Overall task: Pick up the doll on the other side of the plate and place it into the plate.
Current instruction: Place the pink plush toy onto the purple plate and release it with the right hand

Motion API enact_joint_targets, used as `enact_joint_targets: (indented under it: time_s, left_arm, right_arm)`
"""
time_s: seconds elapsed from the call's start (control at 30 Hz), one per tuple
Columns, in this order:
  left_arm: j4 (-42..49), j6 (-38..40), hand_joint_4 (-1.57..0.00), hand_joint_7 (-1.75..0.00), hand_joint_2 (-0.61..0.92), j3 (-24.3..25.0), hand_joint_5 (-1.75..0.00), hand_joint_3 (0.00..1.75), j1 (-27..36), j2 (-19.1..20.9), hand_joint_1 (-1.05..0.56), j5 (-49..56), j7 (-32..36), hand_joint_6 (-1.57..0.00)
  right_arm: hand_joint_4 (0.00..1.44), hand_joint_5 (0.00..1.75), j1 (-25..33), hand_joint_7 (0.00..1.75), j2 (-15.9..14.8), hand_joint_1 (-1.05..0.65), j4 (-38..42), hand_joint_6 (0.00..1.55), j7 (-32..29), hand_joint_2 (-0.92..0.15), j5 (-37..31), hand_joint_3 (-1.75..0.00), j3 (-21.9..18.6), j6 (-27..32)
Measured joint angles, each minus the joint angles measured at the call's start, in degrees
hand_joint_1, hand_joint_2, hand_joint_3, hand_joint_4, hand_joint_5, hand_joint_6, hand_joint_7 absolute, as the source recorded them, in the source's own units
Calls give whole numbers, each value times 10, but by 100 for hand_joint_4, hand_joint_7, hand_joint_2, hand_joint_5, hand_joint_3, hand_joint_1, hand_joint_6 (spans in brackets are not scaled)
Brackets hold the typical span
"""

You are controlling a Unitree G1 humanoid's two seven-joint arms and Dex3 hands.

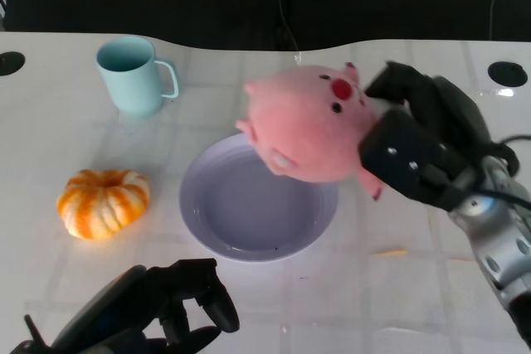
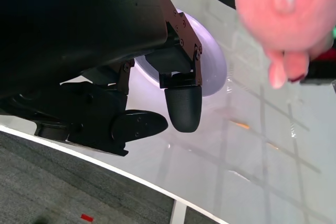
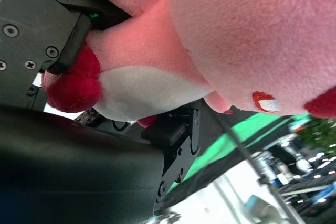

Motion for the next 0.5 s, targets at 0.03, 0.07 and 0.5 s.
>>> enact_joint_targets:
  time_s: [0.03, 0.07, 0.5]
  left_arm:
    - [2, -3, -62, -122, 88, 0, -161, 52, 0, 0, -11, 0, 0, -63]
    - [4, -6, -62, -122, 88, 0, -162, 52, 0, 0, -11, -1, 0, -63]
    - [3, -8, -61, -123, 89, -1, -163, 52, 3, -1, -13, -1, 0, -62]
  right_arm:
    - [97, 175, -5, 175, 4, -14, -3, 79, 6, -35, 0, -138, 2, 1]
    - [97, 175, -9, 175, 8, -14, -5, 79, 12, -36, 0, -137, 4, 3]
    - [98, 175, -45, 173, 58, -12, 46, 78, 23, -35, -28, -130, 52, -6]
